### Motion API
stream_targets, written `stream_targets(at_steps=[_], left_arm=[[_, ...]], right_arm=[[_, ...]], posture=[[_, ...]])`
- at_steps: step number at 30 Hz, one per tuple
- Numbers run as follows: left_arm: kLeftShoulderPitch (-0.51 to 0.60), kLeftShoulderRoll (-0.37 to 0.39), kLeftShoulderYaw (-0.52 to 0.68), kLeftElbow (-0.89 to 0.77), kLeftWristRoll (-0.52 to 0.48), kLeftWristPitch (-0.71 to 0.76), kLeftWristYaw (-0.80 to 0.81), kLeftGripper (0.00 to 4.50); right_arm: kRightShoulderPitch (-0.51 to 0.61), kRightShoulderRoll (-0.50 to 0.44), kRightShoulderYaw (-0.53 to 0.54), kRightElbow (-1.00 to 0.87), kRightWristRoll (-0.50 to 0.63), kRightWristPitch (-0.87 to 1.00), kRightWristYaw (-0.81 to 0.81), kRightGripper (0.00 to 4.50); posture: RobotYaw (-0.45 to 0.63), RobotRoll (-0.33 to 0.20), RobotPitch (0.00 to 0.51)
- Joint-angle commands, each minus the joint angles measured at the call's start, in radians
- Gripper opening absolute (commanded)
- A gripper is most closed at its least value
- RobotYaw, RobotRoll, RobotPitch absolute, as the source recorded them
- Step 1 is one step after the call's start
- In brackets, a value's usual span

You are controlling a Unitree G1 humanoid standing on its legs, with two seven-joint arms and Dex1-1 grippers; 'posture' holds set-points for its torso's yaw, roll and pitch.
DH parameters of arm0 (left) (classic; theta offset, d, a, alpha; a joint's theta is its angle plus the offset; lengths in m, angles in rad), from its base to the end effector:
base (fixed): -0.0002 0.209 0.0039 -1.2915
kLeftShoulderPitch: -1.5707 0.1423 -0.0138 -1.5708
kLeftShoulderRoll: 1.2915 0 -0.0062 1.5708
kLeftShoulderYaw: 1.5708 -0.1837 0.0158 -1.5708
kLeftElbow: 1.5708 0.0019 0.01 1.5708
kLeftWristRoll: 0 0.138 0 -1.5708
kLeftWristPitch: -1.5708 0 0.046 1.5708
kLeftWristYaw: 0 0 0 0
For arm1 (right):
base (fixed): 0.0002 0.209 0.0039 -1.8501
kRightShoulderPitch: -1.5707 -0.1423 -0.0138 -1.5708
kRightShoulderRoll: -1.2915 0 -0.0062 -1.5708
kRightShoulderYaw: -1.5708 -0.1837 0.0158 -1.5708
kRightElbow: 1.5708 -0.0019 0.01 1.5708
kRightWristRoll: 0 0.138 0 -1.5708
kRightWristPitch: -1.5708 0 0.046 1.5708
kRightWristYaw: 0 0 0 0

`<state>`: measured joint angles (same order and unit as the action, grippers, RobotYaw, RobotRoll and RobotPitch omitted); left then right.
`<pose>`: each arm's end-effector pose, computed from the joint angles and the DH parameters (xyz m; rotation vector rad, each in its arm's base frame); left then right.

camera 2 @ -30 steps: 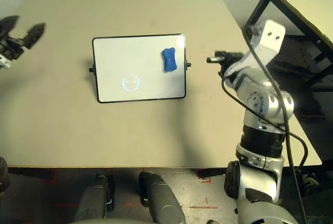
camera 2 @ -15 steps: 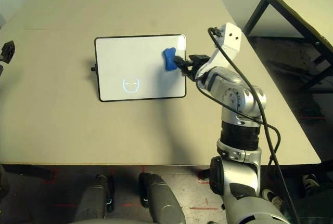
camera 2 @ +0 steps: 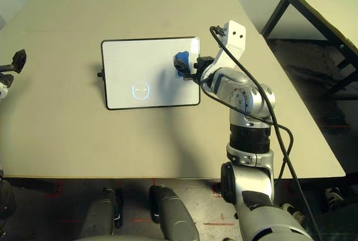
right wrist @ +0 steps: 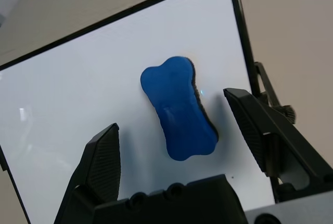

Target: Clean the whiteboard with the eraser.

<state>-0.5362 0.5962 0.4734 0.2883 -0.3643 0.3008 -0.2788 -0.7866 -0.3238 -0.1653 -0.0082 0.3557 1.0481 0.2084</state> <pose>0.2637 0.3251 0.1833 -0.0232 -0.1835 0.1439 0.3002 -0.1818 0.2133 0.0636 0.2310 0.3237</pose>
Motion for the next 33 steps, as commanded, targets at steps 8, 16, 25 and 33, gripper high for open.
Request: stream_targets(at_steps=[8, 16, 25, 33], left_arm=[[0.041, -0.013, 0.008, -0.072, -0.034, 0.048, 0.013, 4.50], [0.033, -0.016, 0.004, -0.072, -0.047, 0.054, 0.012, 4.50], [0.007, -0.018, -0.002, -0.042, -0.043, 0.045, 0.004, 4.50], [-0.018, -0.020, -0.011, -0.005, -0.037, 0.031, -0.012, 4.50]], right_arm=[[-0.030, 0.022, 0.022, 0.088, -0.039, -0.082, -0.009, 4.46], [-0.033, 0.017, 0.035, 0.108, -0.070, -0.109, -0.021, 2.22], [-0.047, 0.010, 0.022, 0.086, -0.084, -0.100, -0.050, 0.29], [-0.106, -0.052, -0.054, -0.076, -0.047, 0.025, -0.068, 0.12]], posture=[[0.01, 0.000, 0.155], [0.00, 0.000, 0.155], [-0.01, 0.000, 0.147], [-0.03, 0.000, 0.130]])
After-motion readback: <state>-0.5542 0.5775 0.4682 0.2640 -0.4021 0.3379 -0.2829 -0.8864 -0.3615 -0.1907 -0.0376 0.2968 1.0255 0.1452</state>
